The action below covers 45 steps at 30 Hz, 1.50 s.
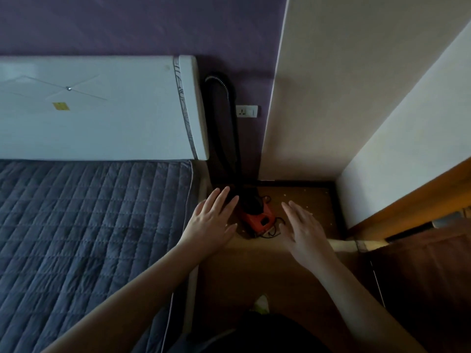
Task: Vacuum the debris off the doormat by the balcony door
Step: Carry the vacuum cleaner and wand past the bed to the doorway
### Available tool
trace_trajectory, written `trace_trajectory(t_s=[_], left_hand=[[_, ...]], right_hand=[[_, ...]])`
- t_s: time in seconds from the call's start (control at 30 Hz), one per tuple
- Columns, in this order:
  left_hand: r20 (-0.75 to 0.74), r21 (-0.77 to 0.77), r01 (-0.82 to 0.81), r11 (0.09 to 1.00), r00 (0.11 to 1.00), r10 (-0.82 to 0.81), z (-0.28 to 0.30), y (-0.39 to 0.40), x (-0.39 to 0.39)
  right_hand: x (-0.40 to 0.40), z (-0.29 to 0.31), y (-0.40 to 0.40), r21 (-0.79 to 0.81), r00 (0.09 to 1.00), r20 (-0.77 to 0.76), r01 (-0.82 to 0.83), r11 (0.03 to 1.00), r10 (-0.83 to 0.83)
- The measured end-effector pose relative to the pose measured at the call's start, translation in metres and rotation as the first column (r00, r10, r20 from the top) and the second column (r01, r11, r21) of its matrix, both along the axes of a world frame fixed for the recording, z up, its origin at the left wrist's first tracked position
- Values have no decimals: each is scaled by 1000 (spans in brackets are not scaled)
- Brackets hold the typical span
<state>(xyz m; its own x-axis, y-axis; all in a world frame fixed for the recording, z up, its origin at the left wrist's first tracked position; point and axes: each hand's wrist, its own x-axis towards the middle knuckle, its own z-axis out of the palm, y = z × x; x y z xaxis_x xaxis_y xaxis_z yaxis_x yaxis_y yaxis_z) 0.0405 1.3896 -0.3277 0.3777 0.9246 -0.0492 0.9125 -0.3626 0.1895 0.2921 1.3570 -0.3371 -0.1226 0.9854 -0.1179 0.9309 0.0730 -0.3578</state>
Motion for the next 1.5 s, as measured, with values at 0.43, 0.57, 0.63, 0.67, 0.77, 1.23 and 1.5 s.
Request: trace_trajectory(t_s=[0.43,0.57,0.63,0.67,0.77,1.23,1.5], left_hand=[[38,-86,-78,993,996,82,-55,150,-10],[16,-107,-83,991,996,85,-85,212,-37],[-4,-120,-77,990,997,77,-93,240,-42],[-6,-128,-67,989,998,67,-97,253,-42],[2,-142,-23,990,1000,24,-107,282,-39],[11,-265,-138,954,989,146,-221,369,0],[162,-384,-254,888,928,336,-311,430,14]], right_hand=[[-20,-53,158,-218,999,17,-34,975,38],[-31,-80,216,-277,1000,25,21,961,-14],[-35,-88,241,-289,1000,10,24,957,-22],[-37,-91,252,-295,1000,1,13,955,-13],[-38,-99,274,-301,1000,7,-17,954,21],[7,-236,365,-330,999,-15,-48,943,46],[5,-355,383,-406,994,-108,-50,913,6]])
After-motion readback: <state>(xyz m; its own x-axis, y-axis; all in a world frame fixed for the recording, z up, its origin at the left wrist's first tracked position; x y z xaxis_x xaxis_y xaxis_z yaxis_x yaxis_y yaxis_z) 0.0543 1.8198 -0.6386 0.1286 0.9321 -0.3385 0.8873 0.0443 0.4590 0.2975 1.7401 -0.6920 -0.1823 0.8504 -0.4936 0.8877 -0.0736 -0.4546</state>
